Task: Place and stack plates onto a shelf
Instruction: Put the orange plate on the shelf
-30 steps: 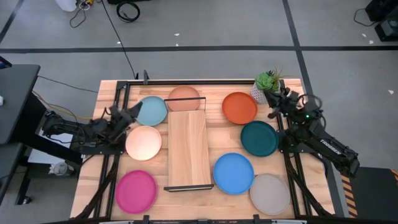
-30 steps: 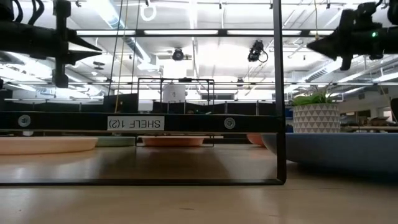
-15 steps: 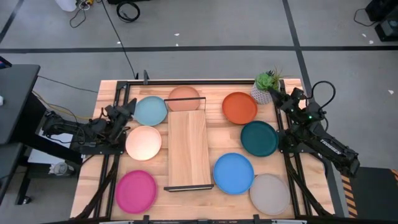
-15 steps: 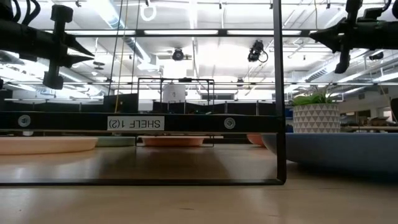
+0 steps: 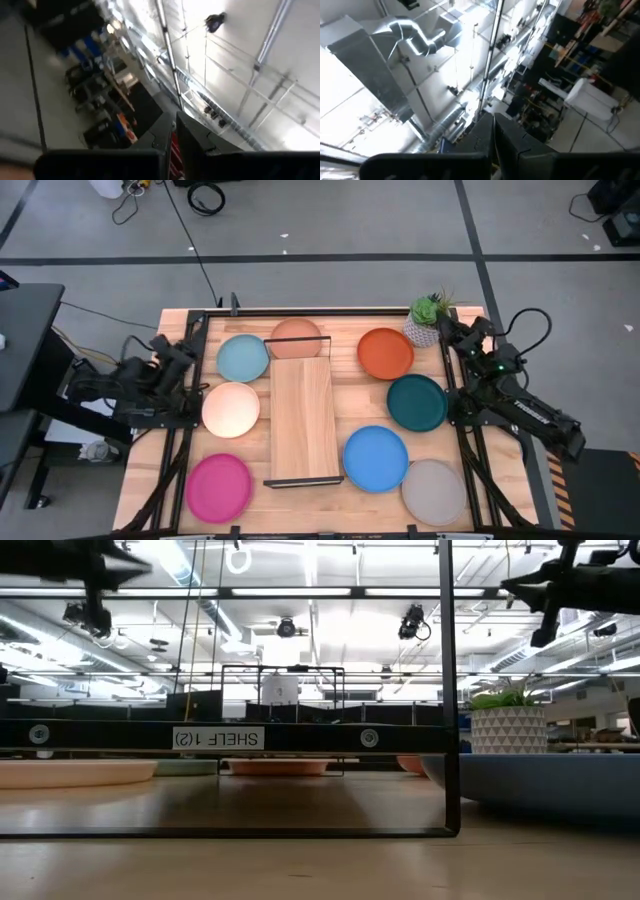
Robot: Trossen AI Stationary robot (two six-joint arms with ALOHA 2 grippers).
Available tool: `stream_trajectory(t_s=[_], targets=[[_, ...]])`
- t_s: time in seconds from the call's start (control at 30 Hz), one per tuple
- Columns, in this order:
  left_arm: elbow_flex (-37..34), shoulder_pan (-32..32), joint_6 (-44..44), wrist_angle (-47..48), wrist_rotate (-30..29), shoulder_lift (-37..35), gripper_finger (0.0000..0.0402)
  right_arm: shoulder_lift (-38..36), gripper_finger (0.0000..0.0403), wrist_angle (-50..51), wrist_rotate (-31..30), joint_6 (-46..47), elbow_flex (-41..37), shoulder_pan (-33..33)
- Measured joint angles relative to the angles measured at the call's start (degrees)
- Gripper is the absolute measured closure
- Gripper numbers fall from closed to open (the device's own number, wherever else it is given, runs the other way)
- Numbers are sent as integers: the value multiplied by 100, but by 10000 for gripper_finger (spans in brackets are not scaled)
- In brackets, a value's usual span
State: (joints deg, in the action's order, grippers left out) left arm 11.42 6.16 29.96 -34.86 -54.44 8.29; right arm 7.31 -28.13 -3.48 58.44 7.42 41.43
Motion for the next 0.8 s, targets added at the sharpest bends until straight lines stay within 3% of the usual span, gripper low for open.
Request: stream_trajectory(t_s=[0.13,0.3,0.57,0.8], targets=[[395,-78,-823,45,-264,53,368,465,380,-39,65,-104,63,0],[759,-90,-982,536,-486,153,368,1256,380,319,822,-362,581,-1],[939,-86,-636,779,-431,700,368,2604,380,2334,1485,-1869,2194,0],[1274,-84,-971,785,-341,1447,367,3710,380,4506,1560,-3646,3592,-88]])
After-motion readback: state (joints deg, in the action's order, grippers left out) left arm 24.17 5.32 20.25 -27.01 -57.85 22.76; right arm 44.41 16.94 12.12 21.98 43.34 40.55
